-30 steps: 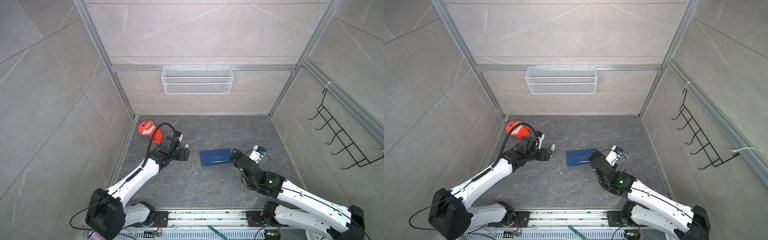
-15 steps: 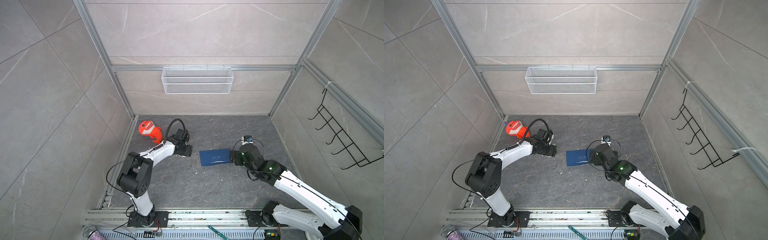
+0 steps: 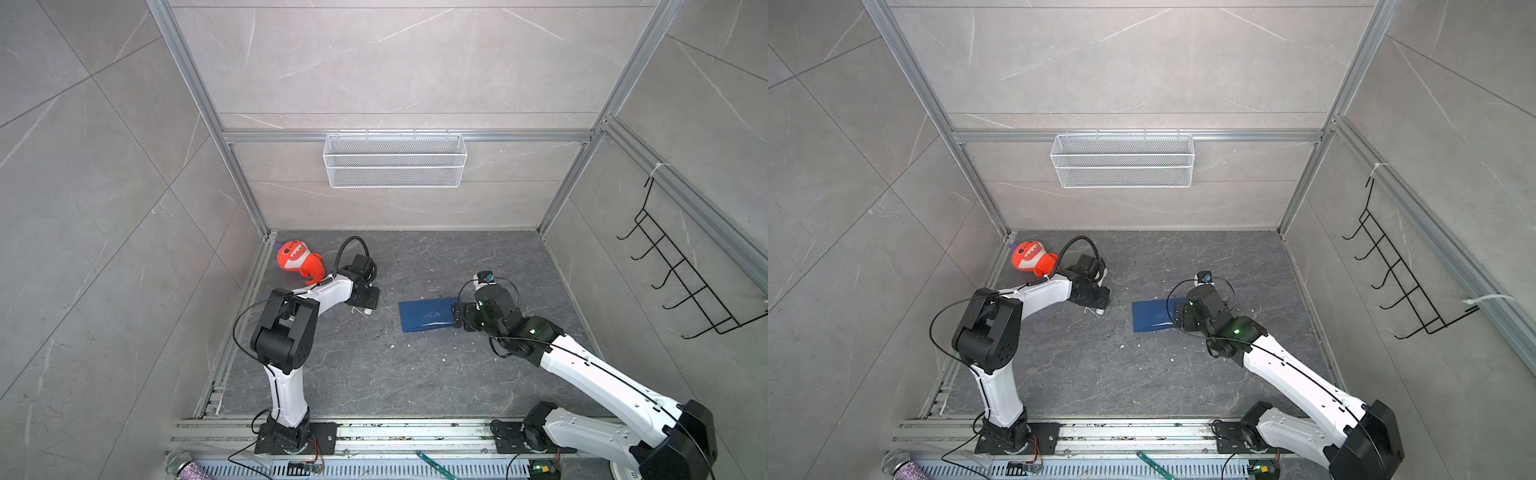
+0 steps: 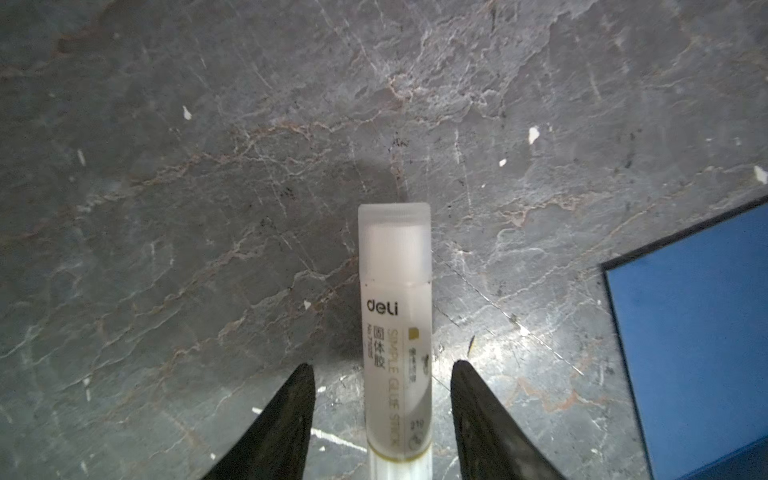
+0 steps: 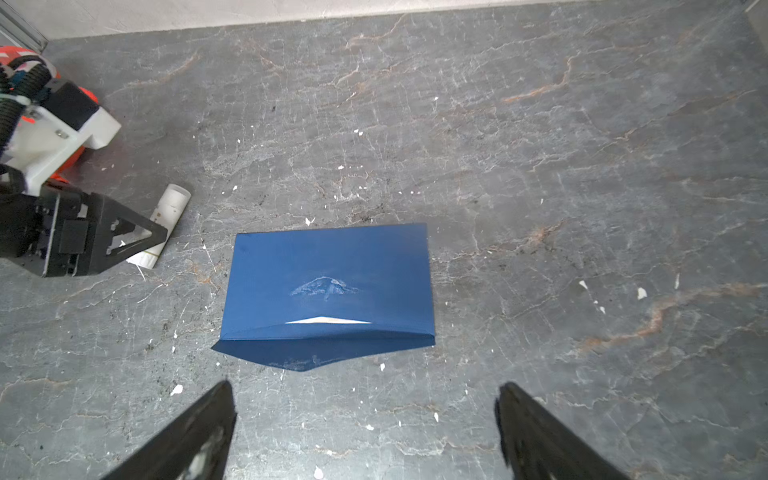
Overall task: Place the letter into the envelope and seal it
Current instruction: 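Grasp and lift the white glue stick with the left gripper, then bring the glue stick toward the right gripper while the right gripper reaches for its cap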
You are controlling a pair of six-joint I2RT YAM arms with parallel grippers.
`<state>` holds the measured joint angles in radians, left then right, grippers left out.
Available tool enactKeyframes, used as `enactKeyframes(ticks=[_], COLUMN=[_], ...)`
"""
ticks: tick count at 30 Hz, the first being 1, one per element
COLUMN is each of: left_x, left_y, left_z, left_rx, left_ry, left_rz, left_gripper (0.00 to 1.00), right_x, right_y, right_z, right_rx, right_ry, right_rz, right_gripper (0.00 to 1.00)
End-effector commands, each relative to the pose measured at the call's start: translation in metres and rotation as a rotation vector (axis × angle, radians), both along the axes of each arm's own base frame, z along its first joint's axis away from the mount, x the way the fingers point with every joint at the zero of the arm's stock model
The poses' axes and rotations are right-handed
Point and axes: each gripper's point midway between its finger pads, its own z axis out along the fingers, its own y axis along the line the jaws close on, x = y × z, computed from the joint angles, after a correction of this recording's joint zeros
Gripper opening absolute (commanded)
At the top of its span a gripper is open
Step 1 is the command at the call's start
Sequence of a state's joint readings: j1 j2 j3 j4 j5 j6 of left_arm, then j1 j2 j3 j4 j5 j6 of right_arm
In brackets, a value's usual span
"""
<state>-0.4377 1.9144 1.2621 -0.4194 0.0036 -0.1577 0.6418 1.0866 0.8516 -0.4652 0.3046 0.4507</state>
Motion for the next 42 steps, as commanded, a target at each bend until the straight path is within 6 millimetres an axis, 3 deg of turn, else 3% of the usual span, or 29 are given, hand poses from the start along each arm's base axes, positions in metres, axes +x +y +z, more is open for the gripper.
enactKeyframes(ticks=[1, 11, 17, 22, 25, 35, 42], left_x=[0.010, 0.013, 0.012, 0.010, 0.002, -0.058, -0.098], left_y=[-0.006, -0.009, -0.013, -0.024, -0.032, -0.042, -0.027], left_z=[0.002, -0.016, -0.010, 0.034, 0.074, 0.193, 0.247], left_rx=[-0.003, -0.006, -0.036, -0.140, -0.232, -0.444, -0.423], left_ry=[-0.009, 0.030, 0.021, -0.112, -0.222, -0.574, -0.707], left_rz=[-0.031, -0.033, -0.047, -0.094, -0.154, -0.338, -0.420], left_gripper=[0.52, 0.37, 0.16, 0.05, 0.01, 0.00, 0.00], right_x=[-0.001, -0.002, -0.002, 0.000, 0.001, -0.004, -0.025], right_y=[0.001, -0.003, -0.001, 0.005, 0.012, 0.047, 0.066], right_z=[-0.008, -0.013, -0.015, -0.013, -0.008, 0.037, 0.066], right_rx=[-0.008, -0.011, 0.013, 0.053, 0.096, 0.269, 0.334], right_ry=[0.014, 0.025, 0.039, 0.051, 0.056, 0.046, 0.064], right_rz=[0.018, 0.020, 0.034, 0.056, 0.085, 0.255, 0.409], right_gripper=[0.99, 0.99, 0.99, 0.99, 0.99, 0.99, 0.99])
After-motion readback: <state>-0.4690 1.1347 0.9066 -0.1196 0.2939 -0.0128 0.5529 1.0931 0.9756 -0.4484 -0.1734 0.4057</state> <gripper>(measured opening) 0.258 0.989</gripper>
